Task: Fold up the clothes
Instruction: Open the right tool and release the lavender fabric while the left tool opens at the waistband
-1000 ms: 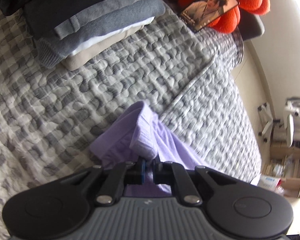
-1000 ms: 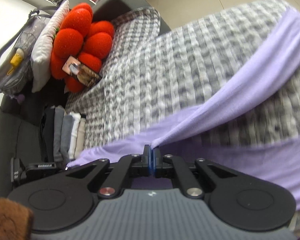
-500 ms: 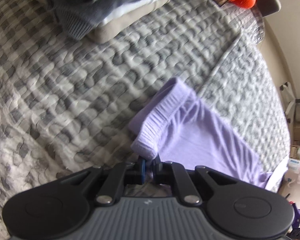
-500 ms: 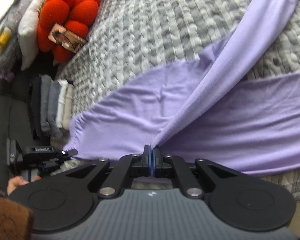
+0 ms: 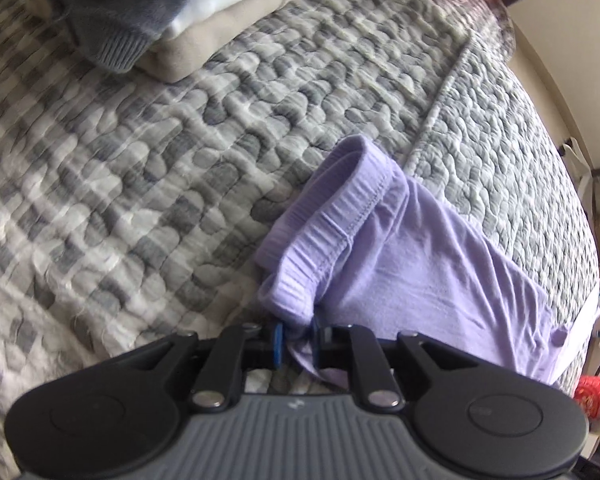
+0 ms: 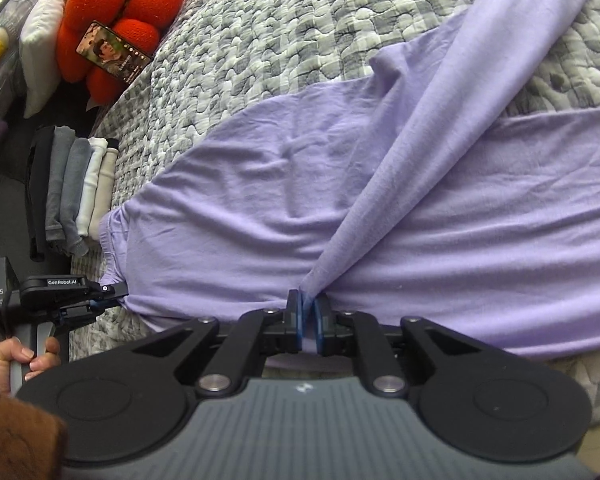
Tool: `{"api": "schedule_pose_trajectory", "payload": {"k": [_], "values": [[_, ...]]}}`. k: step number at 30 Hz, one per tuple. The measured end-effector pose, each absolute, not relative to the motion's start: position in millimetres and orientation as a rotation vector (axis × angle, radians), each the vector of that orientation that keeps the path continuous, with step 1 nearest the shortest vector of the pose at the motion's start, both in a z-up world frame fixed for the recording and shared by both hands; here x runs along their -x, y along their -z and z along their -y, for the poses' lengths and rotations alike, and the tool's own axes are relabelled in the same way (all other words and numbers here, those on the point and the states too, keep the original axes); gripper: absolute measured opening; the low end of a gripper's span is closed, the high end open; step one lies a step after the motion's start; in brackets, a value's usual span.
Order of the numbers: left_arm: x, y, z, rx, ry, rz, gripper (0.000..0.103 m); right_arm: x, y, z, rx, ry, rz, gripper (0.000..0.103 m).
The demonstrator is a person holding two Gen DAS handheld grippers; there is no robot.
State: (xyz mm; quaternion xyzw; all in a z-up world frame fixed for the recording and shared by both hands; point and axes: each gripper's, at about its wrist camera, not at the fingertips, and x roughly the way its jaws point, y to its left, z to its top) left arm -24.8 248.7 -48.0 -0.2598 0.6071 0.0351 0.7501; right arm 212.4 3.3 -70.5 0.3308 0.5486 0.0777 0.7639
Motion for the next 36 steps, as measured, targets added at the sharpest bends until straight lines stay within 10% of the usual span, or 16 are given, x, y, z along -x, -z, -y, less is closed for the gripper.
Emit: {"api": "schedule_pose_trajectory", "payload": {"k": [11, 29, 36], "values": [[43.6, 45.8, -238.1, 0.498, -0.079, -1.136, 0.04, -209.9, 103.0, 34.1, -0.925, -0.436, -1.095, 0.015], [54.1, 54.7, -234.8, 0.407, 0.046, -0.892, 0.048, -203.6, 103.0, 42.6, -0.745, -0.699, -0.898, 0.015], [79.7, 39.2, -244.6, 0.446, 0.07, -0.882, 0.054, -190.0, 79.2, 57.6, -0.764, -0.514, -0.874, 0.041]]}}
